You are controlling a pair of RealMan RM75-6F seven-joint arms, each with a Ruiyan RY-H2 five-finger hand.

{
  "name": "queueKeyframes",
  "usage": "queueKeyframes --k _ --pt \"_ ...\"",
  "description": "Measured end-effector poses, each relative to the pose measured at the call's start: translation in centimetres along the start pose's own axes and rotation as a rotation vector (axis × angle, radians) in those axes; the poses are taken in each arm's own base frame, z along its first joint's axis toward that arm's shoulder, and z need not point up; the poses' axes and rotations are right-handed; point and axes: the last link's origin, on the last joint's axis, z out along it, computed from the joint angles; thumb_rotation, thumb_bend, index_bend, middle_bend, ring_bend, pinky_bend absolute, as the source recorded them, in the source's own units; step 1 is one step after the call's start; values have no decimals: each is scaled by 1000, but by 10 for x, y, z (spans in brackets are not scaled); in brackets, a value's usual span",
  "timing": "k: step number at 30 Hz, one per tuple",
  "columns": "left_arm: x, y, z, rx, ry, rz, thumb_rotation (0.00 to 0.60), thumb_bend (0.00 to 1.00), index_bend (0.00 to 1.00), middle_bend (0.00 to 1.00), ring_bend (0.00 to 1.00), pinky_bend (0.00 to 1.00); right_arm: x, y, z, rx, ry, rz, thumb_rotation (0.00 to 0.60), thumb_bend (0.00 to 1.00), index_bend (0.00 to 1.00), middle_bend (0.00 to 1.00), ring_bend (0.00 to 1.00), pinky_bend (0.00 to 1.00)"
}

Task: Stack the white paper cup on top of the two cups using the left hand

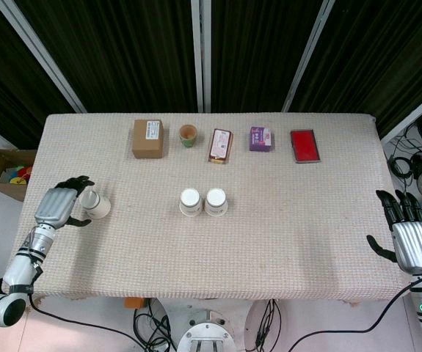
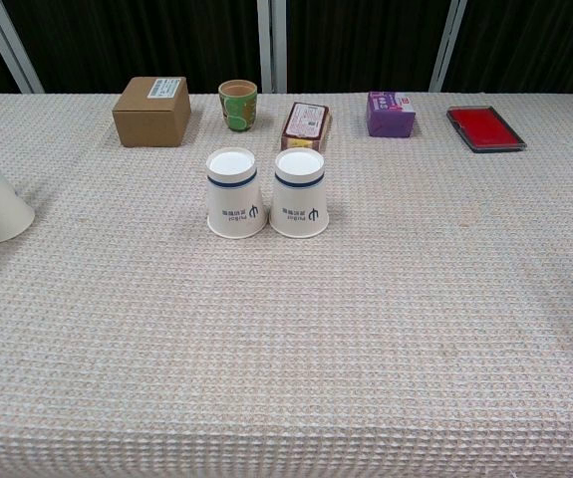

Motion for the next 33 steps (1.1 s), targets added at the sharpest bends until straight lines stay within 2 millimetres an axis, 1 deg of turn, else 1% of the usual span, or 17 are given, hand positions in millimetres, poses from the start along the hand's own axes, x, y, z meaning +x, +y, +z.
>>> queueKeyframes --k 7,13,18,21,24,27,30,33 --pt "5 0 1 -6 -4 21 600 207 215 133 144 227 0 2 -1 -1 2 3 600 176 0 122 0 53" --pt "8 0 3 -3 -27 39 600 267 231 152 157 232 -1 3 -3 -4 7 12 600 176 0 127 0 53" --pt "8 -3 9 9 -47 49 600 333 265 196 196 276 -4 6 -5 -13 2 19 600 176 0 129 0 52" --pt "6 -4 12 15 -55 56 600 338 296 243 232 306 -5 7 -6 -17 0 23 600 176 0 129 0 53" --pt "6 -4 15 19 -54 50 600 338 361 339 307 350 -6 8 -6 -21 2 25 600 176 0 132 0 53" --pt "5 -3 18 14 -50 39 600 339 417 405 355 385 -6 8 -6 -20 2 26 600 176 0 132 0 53" --pt "7 2 18 -5 -42 32 600 338 429 442 383 392 -6 8 -5 -19 1 24 600 176 0 133 0 52" --pt "16 10 16 -36 -18 25 600 339 429 445 384 392 -6 8 -5 -19 3 22 600 176 0 133 0 52"
